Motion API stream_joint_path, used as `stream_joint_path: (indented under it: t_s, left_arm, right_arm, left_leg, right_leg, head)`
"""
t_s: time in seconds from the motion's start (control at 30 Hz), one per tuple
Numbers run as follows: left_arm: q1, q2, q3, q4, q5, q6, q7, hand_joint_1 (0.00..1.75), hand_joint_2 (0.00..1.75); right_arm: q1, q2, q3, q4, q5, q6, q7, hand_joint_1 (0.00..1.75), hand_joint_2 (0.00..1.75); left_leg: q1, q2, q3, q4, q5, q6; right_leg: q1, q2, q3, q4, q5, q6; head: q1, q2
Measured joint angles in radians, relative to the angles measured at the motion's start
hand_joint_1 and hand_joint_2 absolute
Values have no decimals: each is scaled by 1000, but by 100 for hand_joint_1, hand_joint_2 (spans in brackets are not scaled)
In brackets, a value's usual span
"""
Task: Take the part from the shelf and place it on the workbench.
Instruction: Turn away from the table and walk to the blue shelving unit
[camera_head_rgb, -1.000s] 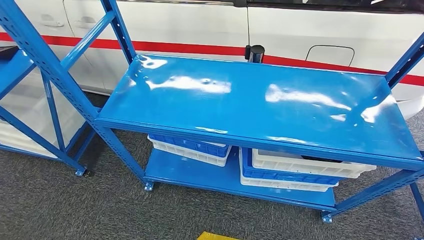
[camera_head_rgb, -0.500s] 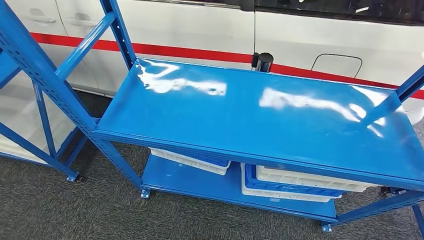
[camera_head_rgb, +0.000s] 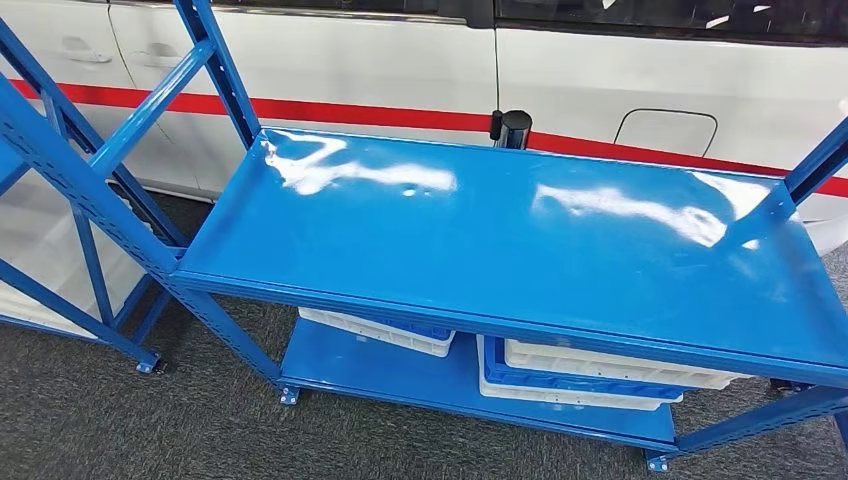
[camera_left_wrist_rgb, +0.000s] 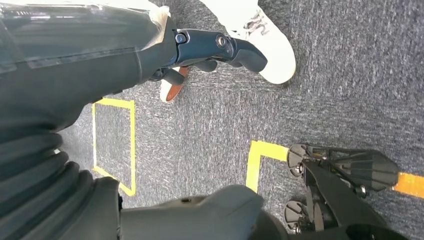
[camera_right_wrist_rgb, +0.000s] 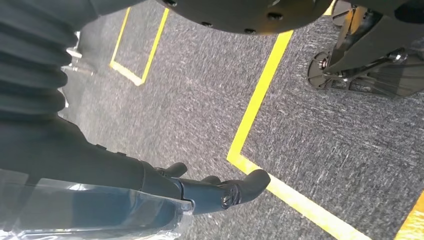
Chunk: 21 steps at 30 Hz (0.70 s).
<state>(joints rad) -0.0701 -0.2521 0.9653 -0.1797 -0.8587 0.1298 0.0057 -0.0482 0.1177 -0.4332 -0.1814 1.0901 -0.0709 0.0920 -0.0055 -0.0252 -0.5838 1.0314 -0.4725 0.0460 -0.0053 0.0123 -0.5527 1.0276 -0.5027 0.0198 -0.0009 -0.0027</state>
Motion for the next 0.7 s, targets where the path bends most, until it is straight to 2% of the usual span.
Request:
stream_joint_path:
  t_s: [0.13, 0.23, 0.27, 0.33, 0.37, 0.4, 0.47, 0.5, 0.63, 0.7]
  left_arm:
    - [17, 21, -63, -12, 75, -12, 0, 0, 175]
    - [30, 36, -119, -23, 130, -19, 0, 0, 175]
    - [34, 41, -139, -27, 149, -22, 0, 0, 131]
    - [43, 52, -179, -35, 186, -28, 0, 0, 131]
    - [47, 58, -199, -39, 204, -31, 0, 0, 87]
    - [52, 64, -220, -43, 223, -33, 0, 0, 87]
    - [62, 75, -261, -53, 260, -37, 0, 0, 0]
    - [67, 80, -282, -57, 279, -40, 0, 0, 0]
    - [87, 102, -367, -75, 355, -52, -1, 0, 175]
    - [96, 112, -407, -83, 392, -57, -1, 0, 175]
  right_arm:
    - [16, -9, 27, -12, -94, 7, -9, 0, 175]
    - [27, -16, 51, -22, -162, 10, -15, 0, 44]
    - [31, -18, 60, -26, -186, 11, -16, 0, 0]
    - [39, -23, 78, -35, -233, 13, -18, 0, 0]
    - [43, -25, 87, -39, -258, 15, -20, 0, 0]
    - [48, -28, 96, -43, -280, 17, -22, 0, 0]
    - [56, -33, 114, -50, -328, 20, -27, 0, 0]
    - [60, -35, 124, -55, -352, 22, -30, 0, 0]
    - [78, -44, 161, -72, -449, 28, -35, 0, 0]
    - [86, -49, 179, -80, -496, 30, -38, 0, 0]
  left_leg:
    - [0, 0, 1, -1, -1, -8]
    - [-1, 0, 1, -1, -1, -12]
    - [-1, 0, 1, -1, -1, -13]
    - [-2, 0, 1, -1, -1, -13]
    - [-2, 0, 1, -1, -1, -13]
    - [-3, 0, 1, -1, -1, -13]
    - [-4, 0, 1, -1, -1, -12]
    - [-4, 0, 2, -1, -1, -12]
    - [-6, 0, 2, -1, -2, -12]
    - [-6, 0, 2, -1, -2, -12]
  right_leg:
    - [3, 0, -1, 0, -1, -4]
    - [4, 0, -1, 0, -1, -4]
    - [4, 0, -1, 0, -1, -4]
    - [4, 0, -1, 0, -1, -4]
    - [3, 0, -1, 0, -1, -4]
    - [3, 0, -1, 0, -1, -4]
    - [2, 0, -1, 0, -1, -4]
    - [1, 0, -1, 0, -1, -4]
    - [0, 0, -1, -1, -1, -4]
    - [-1, 0, -1, -1, -1, -4]
  head:
    - [0, 0]
    - [0, 0]
    - [0, 0]
    - [0, 0]
    - [1, 0]
    - [1, 0]
    - [1, 0]
    - [1, 0]
    - [1, 0]
    - [0, 0]
